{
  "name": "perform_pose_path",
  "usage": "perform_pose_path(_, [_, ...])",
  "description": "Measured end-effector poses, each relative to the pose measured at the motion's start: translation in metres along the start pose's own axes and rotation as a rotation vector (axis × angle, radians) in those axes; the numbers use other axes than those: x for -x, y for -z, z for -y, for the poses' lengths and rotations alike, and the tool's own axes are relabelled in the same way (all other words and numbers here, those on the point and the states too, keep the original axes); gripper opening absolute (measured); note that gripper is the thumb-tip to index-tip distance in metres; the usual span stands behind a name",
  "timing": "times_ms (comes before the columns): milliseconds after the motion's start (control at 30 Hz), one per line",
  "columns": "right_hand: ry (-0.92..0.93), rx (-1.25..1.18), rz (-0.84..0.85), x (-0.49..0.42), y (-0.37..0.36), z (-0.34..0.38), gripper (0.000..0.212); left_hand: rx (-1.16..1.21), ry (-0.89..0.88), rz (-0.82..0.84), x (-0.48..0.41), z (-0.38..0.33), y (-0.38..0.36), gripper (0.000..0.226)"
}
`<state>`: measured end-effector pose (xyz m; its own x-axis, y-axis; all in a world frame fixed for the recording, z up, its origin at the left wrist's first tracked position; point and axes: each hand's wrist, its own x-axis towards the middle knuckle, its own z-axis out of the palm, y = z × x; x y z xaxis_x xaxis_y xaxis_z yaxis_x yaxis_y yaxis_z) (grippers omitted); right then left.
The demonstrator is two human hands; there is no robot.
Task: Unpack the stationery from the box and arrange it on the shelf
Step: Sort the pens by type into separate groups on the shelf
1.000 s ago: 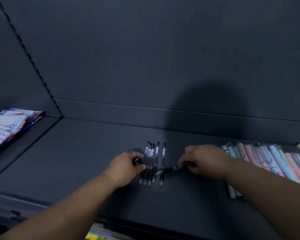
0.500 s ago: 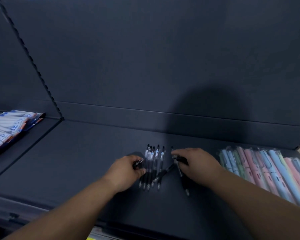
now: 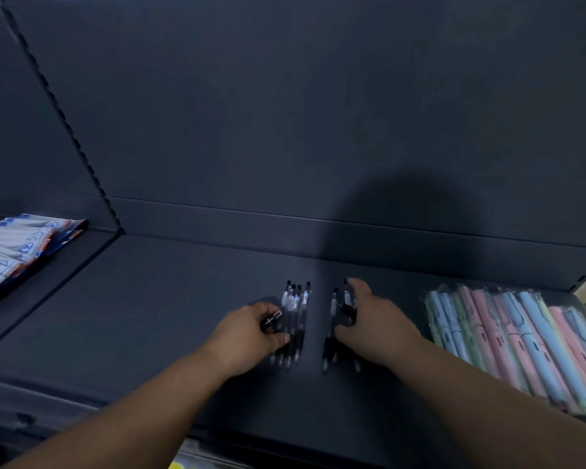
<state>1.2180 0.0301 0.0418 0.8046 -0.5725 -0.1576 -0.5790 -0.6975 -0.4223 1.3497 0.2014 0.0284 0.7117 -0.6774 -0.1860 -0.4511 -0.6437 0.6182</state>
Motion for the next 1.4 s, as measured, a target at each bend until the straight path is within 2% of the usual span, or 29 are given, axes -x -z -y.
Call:
perform_pose_path(67, [-0.034,-0.008,-0.038,0.000,0.000,-0.005,0.078,0.006,-0.002,-0.004,0.000,0.002,0.000,0.046])
perform_pose_path(200, [-0.058,-0.028,-0.065,0.001,-0.003,-0.013,0.041,-0.006,-0.020,-0.009,0.001,0.002,0.000,0.045])
perform_pose_path(300, [-0.046,-0.123,-0.090,0.002,-0.005,-0.012,0.032,-0.009,-0.015,-0.005,0.001,0.000,0.001,0.045])
perform_pose_path(500, [-0.058,-0.111,-0.099,0.006,-0.006,-0.014,0.032,0.002,-0.010,0.003,0.000,-0.001,0.002,0.046])
perform_pose_path(733, [0.137,-0.135,-0.015,0.003,-0.018,0.014,0.034,-0.004,-0.016,0.005,-0.003,-0.003,0.002,0.035])
perform_pose_path(833, [0.112,-0.163,-0.019,0.004,-0.021,0.018,0.037,-0.004,-0.006,0.006,-0.004,-0.002,0.002,0.035])
perform_pose_path(933, [0.030,-0.225,0.005,0.006,-0.014,0.015,0.047,0.010,0.034,-0.037,-0.002,-0.001,0.004,0.046])
perform_pose_path(1000, [-0.007,-0.234,0.001,0.005,-0.007,0.013,0.040,0.030,0.082,-0.065,0.003,-0.003,0.008,0.041])
perform_pose_path(1100, [0.030,-0.229,-0.077,0.003,0.005,0.017,0.019,0.153,0.127,-0.111,0.012,-0.001,0.018,0.021])
perform_pose_path(1267, [0.027,-0.562,-0.092,0.005,0.018,0.049,0.037,0.473,0.091,-0.131,0.029,-0.002,0.048,0.022])
perform_pose_path(1333, [0.043,-0.595,-0.069,0.002,0.015,0.067,0.043,0.573,0.114,-0.144,0.029,0.002,0.065,0.021])
perform_pose_path(1400, [0.045,-0.613,-0.017,-0.003,0.008,0.086,0.039,0.628,0.169,-0.181,0.024,0.013,0.083,0.021])
